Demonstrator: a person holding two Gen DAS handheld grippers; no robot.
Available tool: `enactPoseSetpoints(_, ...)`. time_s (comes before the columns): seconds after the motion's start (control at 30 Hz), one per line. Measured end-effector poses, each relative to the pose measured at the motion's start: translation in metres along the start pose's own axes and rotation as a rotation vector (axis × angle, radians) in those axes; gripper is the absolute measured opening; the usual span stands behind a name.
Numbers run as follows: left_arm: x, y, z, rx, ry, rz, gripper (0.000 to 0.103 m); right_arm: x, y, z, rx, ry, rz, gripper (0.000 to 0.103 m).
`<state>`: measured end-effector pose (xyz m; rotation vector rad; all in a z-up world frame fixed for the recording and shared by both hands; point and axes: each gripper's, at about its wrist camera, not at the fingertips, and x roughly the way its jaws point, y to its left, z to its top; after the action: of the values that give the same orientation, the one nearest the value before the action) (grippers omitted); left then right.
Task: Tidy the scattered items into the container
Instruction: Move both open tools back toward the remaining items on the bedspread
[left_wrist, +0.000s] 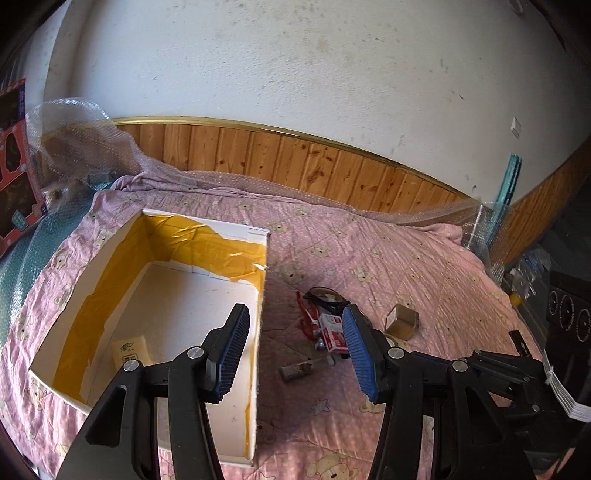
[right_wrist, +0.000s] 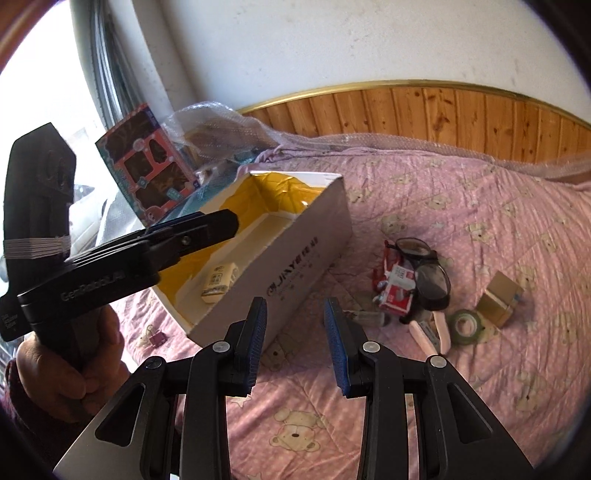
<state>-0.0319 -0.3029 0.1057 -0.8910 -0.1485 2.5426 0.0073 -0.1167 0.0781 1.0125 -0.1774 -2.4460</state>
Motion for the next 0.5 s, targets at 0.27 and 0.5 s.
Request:
enactPoseSetpoints(0.27, 0.029, -0.049, -0.02, 0.148, 0.081, -0.045, 0.054, 0.01, -0.06, -0.023, 0.137, 0.024, -0.041, 0.035)
enactPoseSetpoints(0.5, 0.065, -0.067, -0.038, 0.208, 0.192, -0.063, 0.054, 0.025, -0.085, -0.033, 0.174, 0.068, -0.123, 0.035)
